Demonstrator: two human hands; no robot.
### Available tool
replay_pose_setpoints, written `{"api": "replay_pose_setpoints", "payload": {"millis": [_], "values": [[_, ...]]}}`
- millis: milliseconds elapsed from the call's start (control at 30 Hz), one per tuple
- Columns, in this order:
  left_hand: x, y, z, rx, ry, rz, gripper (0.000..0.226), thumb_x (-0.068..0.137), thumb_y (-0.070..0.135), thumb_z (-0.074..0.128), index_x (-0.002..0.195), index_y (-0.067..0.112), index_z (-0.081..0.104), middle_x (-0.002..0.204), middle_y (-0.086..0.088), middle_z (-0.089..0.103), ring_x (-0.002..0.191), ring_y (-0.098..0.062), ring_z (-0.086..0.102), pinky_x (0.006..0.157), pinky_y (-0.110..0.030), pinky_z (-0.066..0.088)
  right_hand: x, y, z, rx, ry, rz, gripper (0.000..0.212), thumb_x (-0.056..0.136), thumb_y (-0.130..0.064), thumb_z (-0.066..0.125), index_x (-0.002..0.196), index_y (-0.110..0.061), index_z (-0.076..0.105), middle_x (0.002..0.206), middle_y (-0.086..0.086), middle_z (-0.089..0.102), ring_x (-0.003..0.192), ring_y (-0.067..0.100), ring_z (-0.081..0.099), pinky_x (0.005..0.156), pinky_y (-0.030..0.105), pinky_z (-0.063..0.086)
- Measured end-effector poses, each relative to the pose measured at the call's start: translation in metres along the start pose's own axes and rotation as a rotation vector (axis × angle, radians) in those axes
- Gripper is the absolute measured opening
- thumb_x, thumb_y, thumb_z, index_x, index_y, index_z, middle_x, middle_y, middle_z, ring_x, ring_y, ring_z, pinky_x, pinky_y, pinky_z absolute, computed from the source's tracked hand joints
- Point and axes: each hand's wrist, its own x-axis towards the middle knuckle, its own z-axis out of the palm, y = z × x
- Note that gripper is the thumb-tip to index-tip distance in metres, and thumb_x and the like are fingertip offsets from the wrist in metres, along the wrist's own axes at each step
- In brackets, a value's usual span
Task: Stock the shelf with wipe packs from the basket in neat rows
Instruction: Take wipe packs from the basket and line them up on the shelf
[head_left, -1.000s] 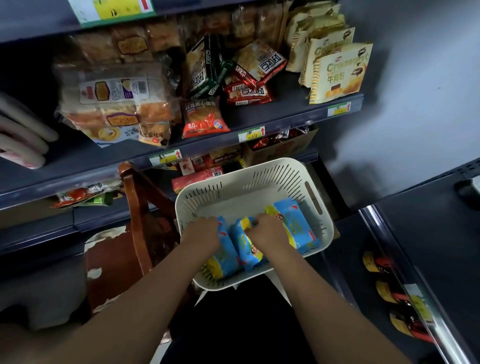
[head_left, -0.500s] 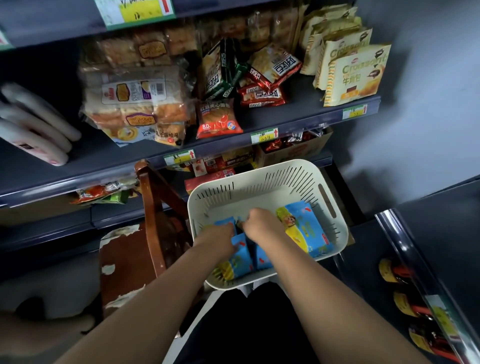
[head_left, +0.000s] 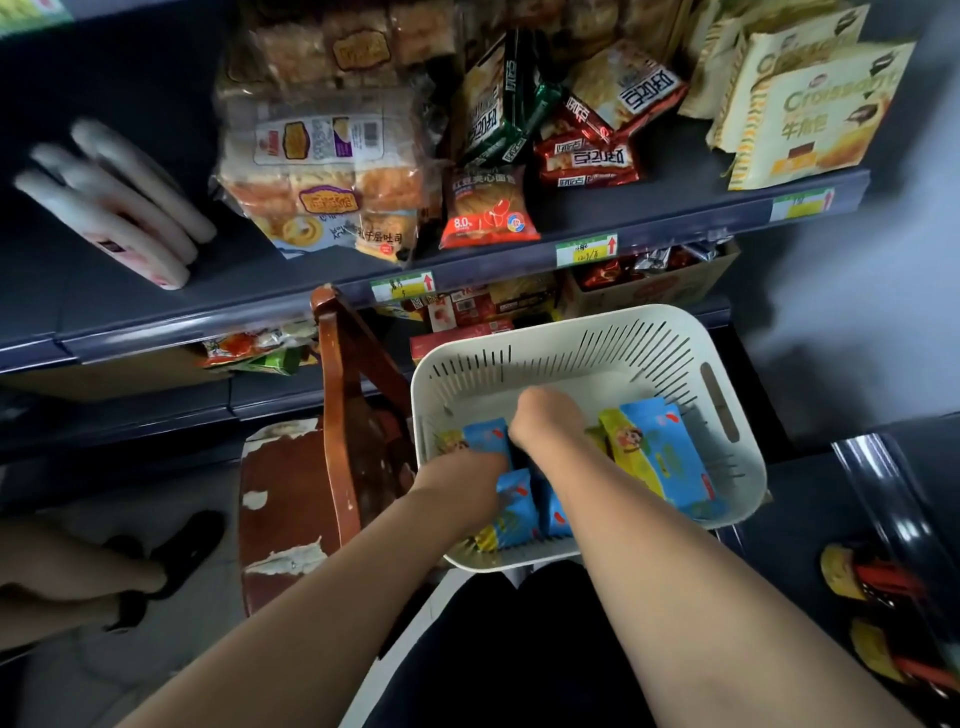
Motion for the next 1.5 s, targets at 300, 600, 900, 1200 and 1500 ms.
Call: {"api": "replay_pose_setpoints", "payload": {"millis": [300, 600, 900, 1200, 1500], "values": [[-0.024, -0.003, -0.026, -0.202, 0.148, -0.069, 0.03, 0.096, 0.046, 0.057, 0.111, 0.022, 0.063, 0.11, -0.002, 0.068, 0.104, -0.03, 0.065, 0.079, -0.033, 0.051, -0.035, 0.024, -0.071, 0.405, 0.259, -0.007, 0.007, 0.086, -0.009, 0.056, 0.084, -0.013, 0.061, 0.092, 0.012, 0.069, 0.095, 0.036, 0.066, 0.062, 0.03, 0.04], [-0.045, 0.001, -0.133, -0.661, 0.289, 0.042, 0.015, 0.087, 0.032, 0.074, 0.087, 0.016, 0.073, 0.08, -0.006, 0.07, 0.071, -0.022, 0.063, 0.06, -0.031, 0.047, -0.118, 0.074, -0.159, 1.781, 0.078, -0.007, 0.022, 0.094, 0.004, 0.061, 0.103, -0.014, 0.069, 0.089, 0.005, 0.077, 0.081, 0.019, 0.072, 0.071, 0.032, 0.057], [-0.078, 0.071, -0.202, -1.0, 0.3, 0.346, 0.01, 0.09, 0.018, 0.076, 0.09, 0.009, 0.075, 0.071, -0.001, 0.074, 0.063, -0.015, 0.066, 0.057, -0.028, 0.053, -0.211, 0.127, -0.225, 1.905, 0.432, -0.142, 0.012, 0.094, -0.017, 0.067, 0.106, -0.019, 0.068, 0.093, 0.005, 0.079, 0.08, 0.018, 0.074, 0.073, 0.032, 0.051], [-0.127, 0.174, -0.23, -1.131, 0.1, 0.69, 0.017, 0.092, 0.011, 0.072, 0.107, 0.002, 0.072, 0.097, -0.016, 0.078, 0.076, -0.023, 0.073, 0.059, -0.026, 0.059, -0.307, 0.192, -0.254, 1.829, 1.001, -0.203, 0.01, 0.093, -0.006, 0.069, 0.102, -0.008, 0.065, 0.078, 0.013, 0.072, 0.057, 0.024, 0.064, 0.058, 0.031, 0.052], [-0.166, 0.32, -0.228, -1.082, -0.023, 0.916, 0.011, 0.089, 0.01, 0.075, 0.099, 0.006, 0.076, 0.102, -0.017, 0.078, 0.094, -0.033, 0.075, 0.088, -0.042, 0.059, -0.423, 0.28, -0.249, 1.84, 1.329, -0.173, 0.009, 0.098, -0.01, 0.064, 0.102, -0.003, 0.067, 0.084, 0.018, 0.075, 0.077, 0.033, 0.075, 0.079, 0.043, 0.062]]}}
